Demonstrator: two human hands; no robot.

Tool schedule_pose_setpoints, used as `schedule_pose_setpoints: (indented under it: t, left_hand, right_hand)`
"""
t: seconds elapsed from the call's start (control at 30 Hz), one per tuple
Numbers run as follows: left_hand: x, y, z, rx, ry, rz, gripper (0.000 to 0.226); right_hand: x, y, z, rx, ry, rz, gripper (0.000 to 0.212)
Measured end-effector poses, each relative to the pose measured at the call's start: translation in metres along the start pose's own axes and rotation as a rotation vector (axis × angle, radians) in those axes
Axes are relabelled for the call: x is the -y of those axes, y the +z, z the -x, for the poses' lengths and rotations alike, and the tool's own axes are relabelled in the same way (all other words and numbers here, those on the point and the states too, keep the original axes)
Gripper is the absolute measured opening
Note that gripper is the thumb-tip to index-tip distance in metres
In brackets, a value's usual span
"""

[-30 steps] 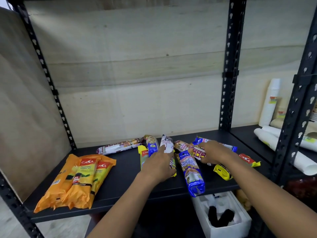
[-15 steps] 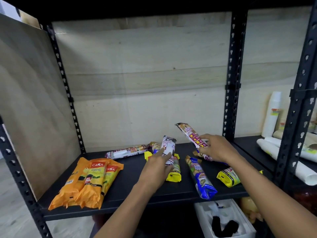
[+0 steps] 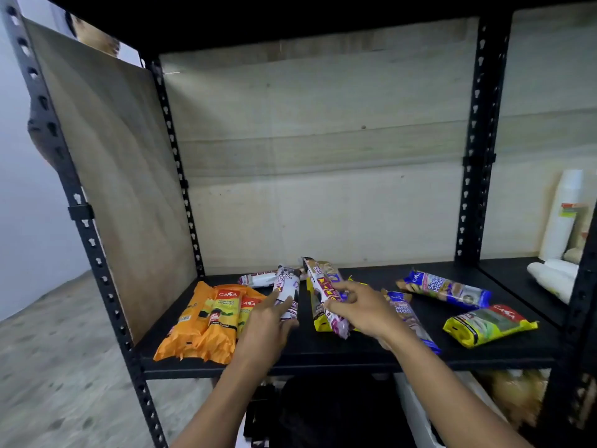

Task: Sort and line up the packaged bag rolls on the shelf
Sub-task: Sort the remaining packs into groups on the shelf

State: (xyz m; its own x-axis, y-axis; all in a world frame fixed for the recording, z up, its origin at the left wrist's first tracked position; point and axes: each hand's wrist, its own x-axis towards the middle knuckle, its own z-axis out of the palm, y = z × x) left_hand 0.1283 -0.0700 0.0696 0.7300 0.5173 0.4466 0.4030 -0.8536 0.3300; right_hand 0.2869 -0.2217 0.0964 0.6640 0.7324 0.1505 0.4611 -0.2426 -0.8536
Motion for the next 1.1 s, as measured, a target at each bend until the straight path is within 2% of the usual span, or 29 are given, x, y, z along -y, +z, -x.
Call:
schedule_pose_setpoints:
  t: [0.1, 0.23, 0.4, 0.57, 0.8, 1.1]
  left_hand:
    - [0.012, 0.001, 0.013, -0.001, -0.046, -0.035, 0.050]
    - [0.026, 0.005, 0.026, 0.022, -0.104, 0.021, 0.050]
    - [0.035, 0.009, 0.031, 0.023, -0.084, 0.046, 0.051]
    - [0.044, 0.014, 0.032, 0.036, -0.096, 0.103, 0.053]
    - [0.050, 0.024, 0.036, 0.084, -0.046, 0.088, 0.055]
    - [0.049, 0.020, 0.038, 0.206, -0.049, 0.119, 0.061]
  right_hand:
    - [0.003, 0.029, 0.000, 0.015, 0.006, 0.007, 0.048]
    - [0.006, 0.063, -0.003, -0.046, 0.015, 0.109, 0.032]
    - [0.007, 0.096, -0.007, -0.065, -0.028, 0.260, 0.044]
    - [0.002, 0.117, -0.009, -0.097, -0.043, 0.308, 0.054]
    - [-0.005, 0.132, -0.011, -0.137, -0.097, 0.271, 0.050]
    - [-0.012, 0.122, -0.012, -0.067, -0.140, 0.318, 0.052]
